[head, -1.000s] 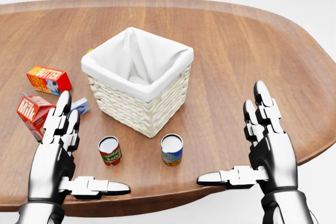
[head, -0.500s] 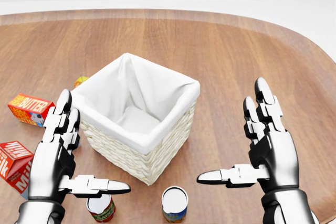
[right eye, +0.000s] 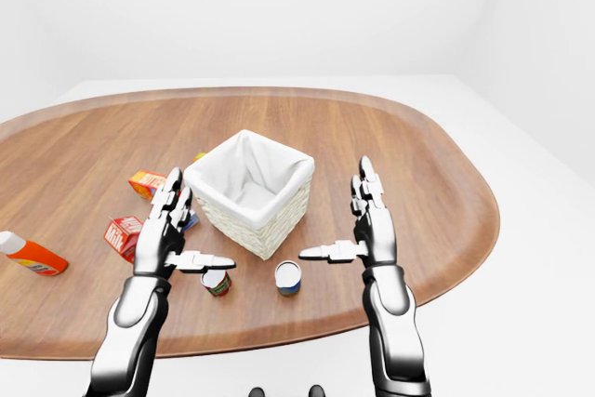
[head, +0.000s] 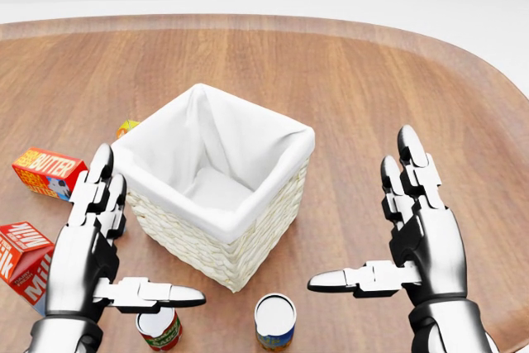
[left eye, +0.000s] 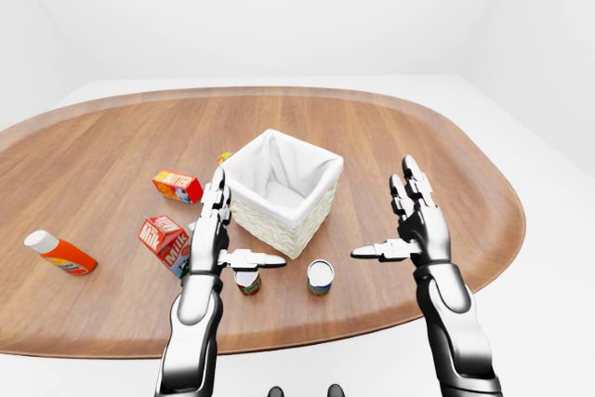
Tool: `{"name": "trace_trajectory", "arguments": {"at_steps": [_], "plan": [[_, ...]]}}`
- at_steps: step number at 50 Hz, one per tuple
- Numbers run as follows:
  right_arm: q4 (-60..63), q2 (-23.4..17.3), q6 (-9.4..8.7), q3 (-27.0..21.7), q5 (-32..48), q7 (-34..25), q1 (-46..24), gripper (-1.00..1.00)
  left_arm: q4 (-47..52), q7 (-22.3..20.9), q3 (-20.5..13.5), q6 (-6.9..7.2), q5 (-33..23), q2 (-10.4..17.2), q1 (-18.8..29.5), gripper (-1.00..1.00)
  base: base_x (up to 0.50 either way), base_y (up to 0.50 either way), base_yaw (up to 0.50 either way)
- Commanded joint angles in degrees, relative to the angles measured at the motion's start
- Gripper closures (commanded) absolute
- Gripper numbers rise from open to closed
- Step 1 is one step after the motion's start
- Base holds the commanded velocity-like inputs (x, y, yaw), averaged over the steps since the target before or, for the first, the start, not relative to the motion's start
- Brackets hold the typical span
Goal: Pick up the tomato sauce, and put it in the basket.
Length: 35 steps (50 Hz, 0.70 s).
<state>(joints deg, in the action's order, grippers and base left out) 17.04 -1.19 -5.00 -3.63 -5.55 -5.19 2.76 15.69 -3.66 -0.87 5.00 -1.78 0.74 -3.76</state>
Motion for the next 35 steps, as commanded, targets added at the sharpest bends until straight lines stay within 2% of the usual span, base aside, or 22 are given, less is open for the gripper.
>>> {"name": "trace_trajectory", "arguments": {"at_steps": [1,6,22,29,30,32,35], "plan": [[-0.04,-0.03,0.0,-0.04,0.04,0.04,-0.06,-1.0,-2.36,0.21,-0.23,0.0,0.0,0.01,0.58,-1.0,0.0,0.0,0.0],[-0.62,0.02,0.0,0.11,0.25,0.06,-0.06,-1.0,-5.3,0.18,-0.43,0.0,0.12,0.13,0.84,-1.0,0.0,0.0,0.0],[-0.58,-0.16,0.0,-0.41,-0.11,0.01,-0.4,-1.0,-3.72,-0.2,-2.28,0.0,-0.51,0.91,0.71,-1.0,0.0,0.0,0.0],[-1.31,-0.18,0.0,-0.42,-0.07,0.02,-0.59,-1.0,-5.46,0.78,-3.36,0.0,-2.45,1.45,1.44,-1.0,0.0,0.0,0.0],[-1.32,-0.18,0.0,-0.42,-0.08,0.02,-0.58,-1.0,-5.82,0.81,-3.39,-0.22,-2.57,1.45,1.53,-1.0,0.0,0.0,0.0],[-1.3,-0.16,0.0,-0.38,-0.08,0.04,-0.51,-1.0,-7.06,1.4,-3.4,-1.65,-3.68,1.59,1.76,-1.0,0.0,0.0,0.0],[-1.22,-0.16,0.0,-0.36,-0.09,0.0,-0.41,-1.0,-7.3,1.79,-3.43,-2.32,-4.51,1.61,1.83,-1.0,0.0,0.0,0.0]]}}
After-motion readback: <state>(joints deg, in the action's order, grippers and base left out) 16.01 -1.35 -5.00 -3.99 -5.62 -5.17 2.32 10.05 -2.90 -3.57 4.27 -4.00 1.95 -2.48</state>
